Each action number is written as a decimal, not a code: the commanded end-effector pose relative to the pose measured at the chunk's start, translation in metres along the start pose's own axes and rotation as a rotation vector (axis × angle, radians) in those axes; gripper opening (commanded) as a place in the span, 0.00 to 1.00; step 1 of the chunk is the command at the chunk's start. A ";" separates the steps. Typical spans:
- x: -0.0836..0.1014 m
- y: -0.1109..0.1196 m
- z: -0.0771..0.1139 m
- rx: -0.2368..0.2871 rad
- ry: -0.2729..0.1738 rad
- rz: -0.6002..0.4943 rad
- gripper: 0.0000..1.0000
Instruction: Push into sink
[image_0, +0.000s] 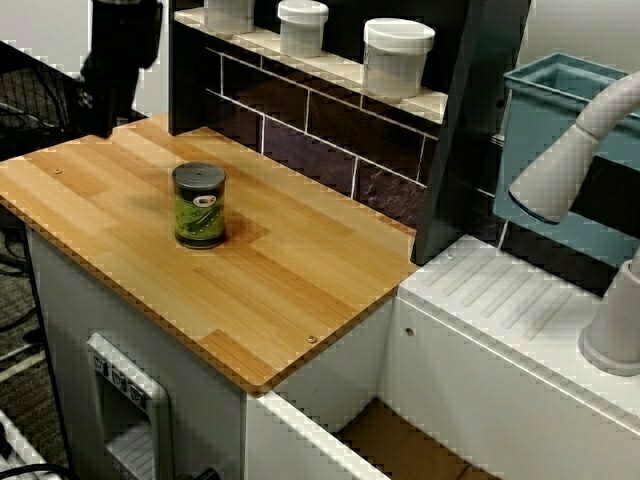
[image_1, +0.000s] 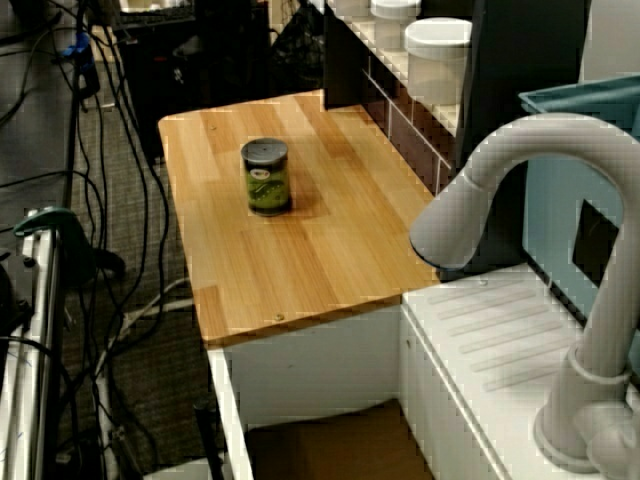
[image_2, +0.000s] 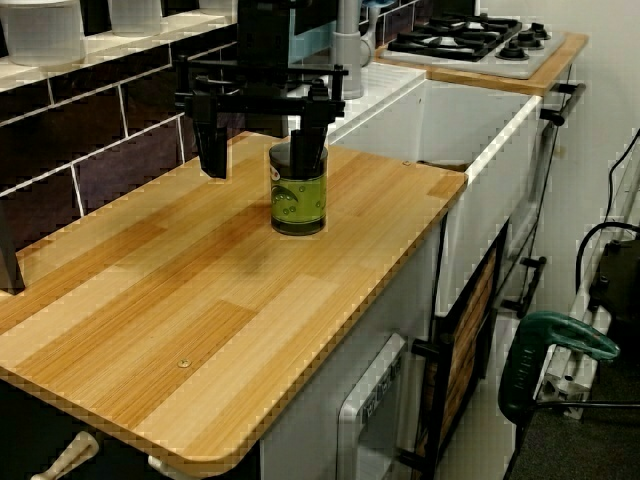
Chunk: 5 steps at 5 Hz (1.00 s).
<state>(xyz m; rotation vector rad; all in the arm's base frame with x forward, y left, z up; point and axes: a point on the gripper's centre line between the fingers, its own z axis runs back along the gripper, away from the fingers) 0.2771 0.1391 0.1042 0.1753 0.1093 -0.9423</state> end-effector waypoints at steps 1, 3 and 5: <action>0.013 -0.006 -0.016 0.018 -0.041 -0.017 1.00; 0.024 -0.001 -0.025 -0.005 -0.050 -0.007 1.00; 0.050 -0.014 -0.024 -0.020 -0.046 -0.036 1.00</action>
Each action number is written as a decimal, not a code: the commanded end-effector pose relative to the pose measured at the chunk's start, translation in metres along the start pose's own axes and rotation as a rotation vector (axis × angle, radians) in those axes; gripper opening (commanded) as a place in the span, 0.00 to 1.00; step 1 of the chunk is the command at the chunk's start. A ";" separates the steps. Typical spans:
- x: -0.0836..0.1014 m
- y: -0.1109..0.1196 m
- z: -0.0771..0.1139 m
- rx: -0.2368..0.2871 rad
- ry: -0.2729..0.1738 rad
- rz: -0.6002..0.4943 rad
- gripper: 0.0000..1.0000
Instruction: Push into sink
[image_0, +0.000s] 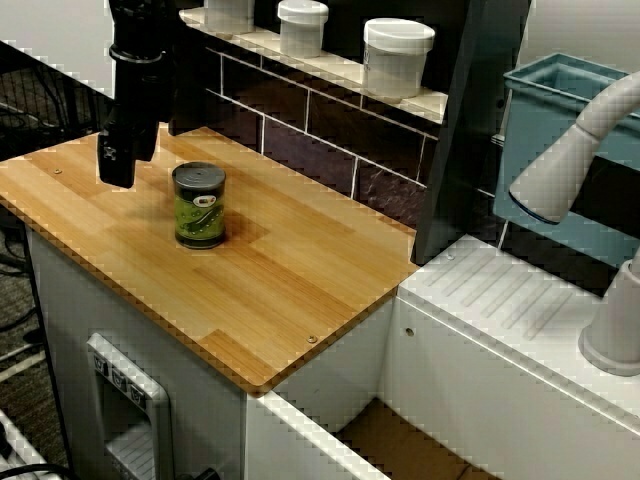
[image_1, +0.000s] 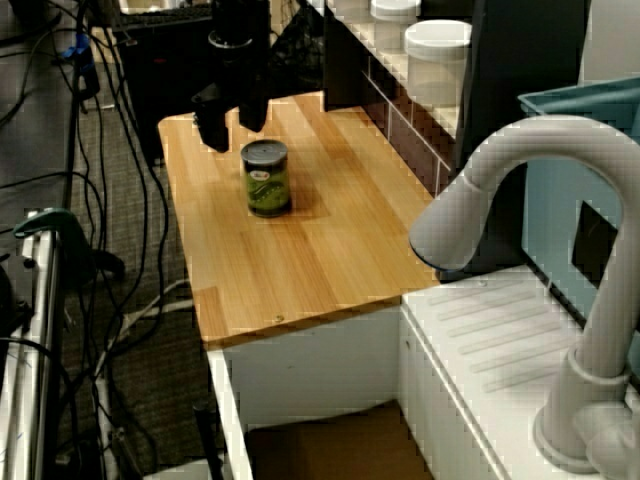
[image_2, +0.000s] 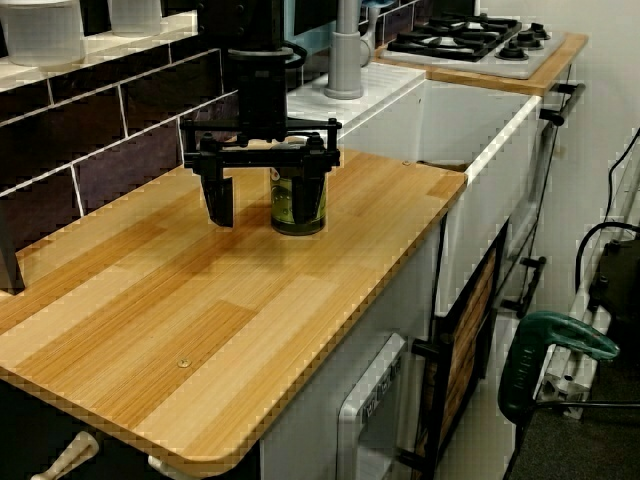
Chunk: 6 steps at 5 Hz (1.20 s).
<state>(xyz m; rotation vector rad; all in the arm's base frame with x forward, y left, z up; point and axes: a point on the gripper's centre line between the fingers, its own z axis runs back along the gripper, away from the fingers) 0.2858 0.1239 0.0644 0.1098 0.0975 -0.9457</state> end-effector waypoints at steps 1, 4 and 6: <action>0.046 -0.023 0.012 0.012 -0.004 -0.055 1.00; 0.112 -0.088 0.040 -0.094 -0.103 -0.195 1.00; 0.152 -0.115 0.051 -0.116 -0.116 -0.174 1.00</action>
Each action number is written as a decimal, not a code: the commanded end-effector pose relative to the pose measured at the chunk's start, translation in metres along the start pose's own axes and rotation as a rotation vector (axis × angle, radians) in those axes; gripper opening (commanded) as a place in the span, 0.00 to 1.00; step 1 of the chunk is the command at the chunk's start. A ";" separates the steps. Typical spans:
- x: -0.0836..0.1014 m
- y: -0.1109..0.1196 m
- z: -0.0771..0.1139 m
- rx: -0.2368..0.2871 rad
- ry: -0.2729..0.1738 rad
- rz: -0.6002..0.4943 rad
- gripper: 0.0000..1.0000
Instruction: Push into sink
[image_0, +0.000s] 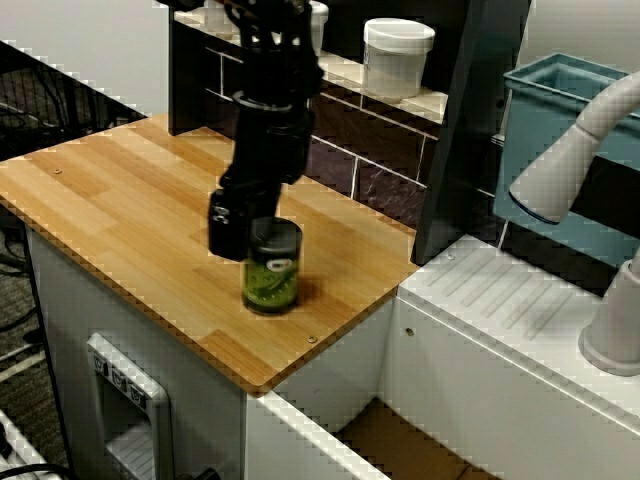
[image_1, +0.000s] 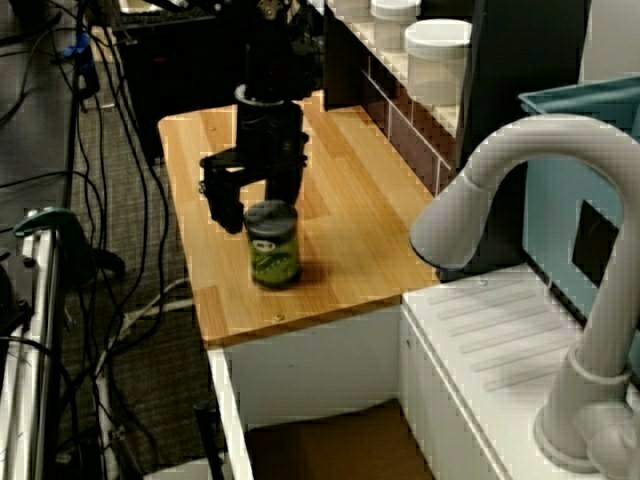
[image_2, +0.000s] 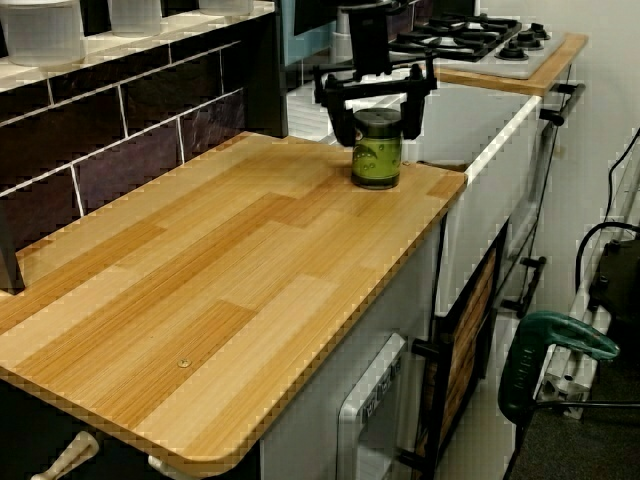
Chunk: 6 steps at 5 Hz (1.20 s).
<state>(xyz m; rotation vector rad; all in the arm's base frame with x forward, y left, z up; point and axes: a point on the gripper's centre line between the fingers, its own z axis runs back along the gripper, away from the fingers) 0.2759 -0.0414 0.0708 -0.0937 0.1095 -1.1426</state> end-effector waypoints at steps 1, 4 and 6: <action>0.041 -0.013 0.012 0.062 -0.023 0.068 1.00; 0.050 -0.011 0.008 0.063 -0.036 0.101 1.00; 0.075 -0.010 0.019 -0.039 -0.113 0.097 1.00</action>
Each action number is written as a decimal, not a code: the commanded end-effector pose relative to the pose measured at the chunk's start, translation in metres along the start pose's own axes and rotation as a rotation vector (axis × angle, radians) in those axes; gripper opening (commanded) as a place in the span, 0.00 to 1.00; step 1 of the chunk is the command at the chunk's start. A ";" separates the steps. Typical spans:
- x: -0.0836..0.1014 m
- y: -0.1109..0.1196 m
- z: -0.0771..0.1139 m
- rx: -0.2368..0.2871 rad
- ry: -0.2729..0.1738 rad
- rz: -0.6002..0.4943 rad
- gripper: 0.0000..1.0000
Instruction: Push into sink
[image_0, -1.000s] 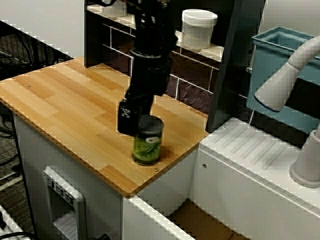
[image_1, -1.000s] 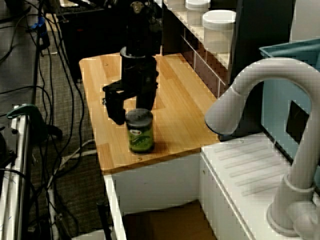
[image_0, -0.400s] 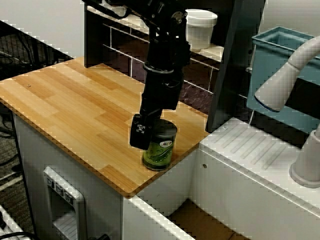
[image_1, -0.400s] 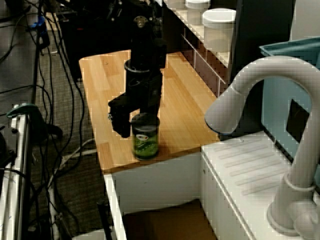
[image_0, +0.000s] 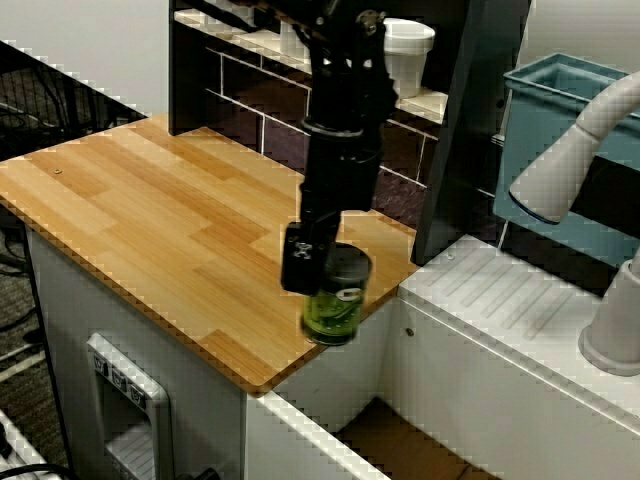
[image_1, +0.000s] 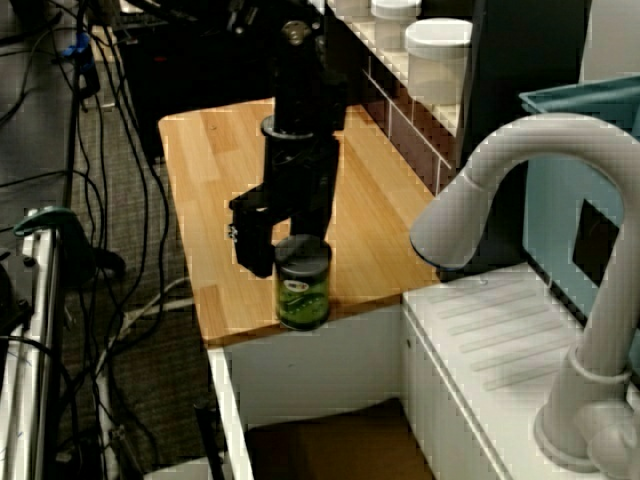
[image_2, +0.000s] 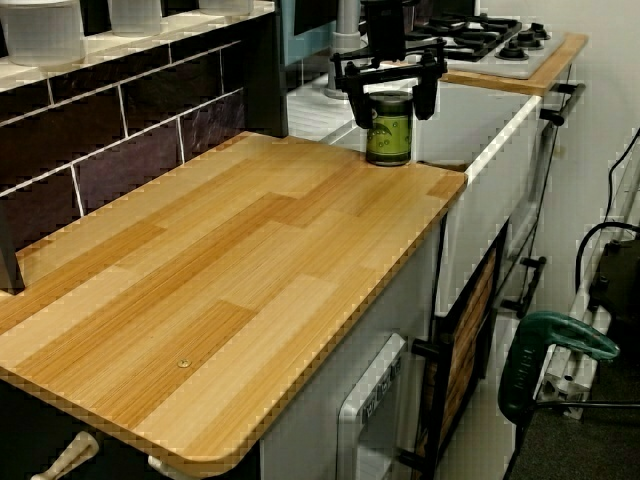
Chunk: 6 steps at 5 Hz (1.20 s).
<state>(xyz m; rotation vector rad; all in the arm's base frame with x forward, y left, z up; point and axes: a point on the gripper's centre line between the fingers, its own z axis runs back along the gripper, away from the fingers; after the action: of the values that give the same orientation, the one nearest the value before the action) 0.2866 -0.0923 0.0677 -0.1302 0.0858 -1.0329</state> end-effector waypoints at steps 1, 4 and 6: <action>0.028 -0.004 0.027 -0.009 -0.080 0.008 1.00; 0.024 -0.008 0.032 -0.013 -0.096 0.036 1.00; 0.024 -0.008 0.032 -0.013 -0.096 0.036 1.00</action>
<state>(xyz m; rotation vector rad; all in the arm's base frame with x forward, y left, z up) 0.2936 -0.1066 0.0783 -0.2058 0.0658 -0.9957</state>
